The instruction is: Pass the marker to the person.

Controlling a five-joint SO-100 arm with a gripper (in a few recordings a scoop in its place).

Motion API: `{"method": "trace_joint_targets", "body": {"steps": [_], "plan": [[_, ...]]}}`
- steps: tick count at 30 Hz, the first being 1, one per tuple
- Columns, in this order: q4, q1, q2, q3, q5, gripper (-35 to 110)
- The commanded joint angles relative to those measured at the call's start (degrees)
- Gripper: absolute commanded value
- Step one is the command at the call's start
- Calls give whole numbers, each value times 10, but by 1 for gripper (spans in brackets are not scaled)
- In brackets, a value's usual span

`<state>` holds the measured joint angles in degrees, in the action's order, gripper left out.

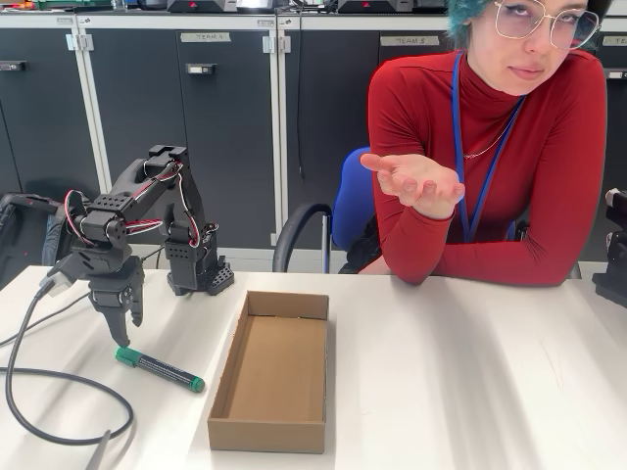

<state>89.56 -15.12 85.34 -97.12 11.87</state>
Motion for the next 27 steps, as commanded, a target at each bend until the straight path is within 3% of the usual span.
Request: {"method": "trace_joint_targets", "body": {"steps": [1,27], "plan": [[-32,-1,24,-1,2,25],[-102,-1,-93,8,4,20]]}}
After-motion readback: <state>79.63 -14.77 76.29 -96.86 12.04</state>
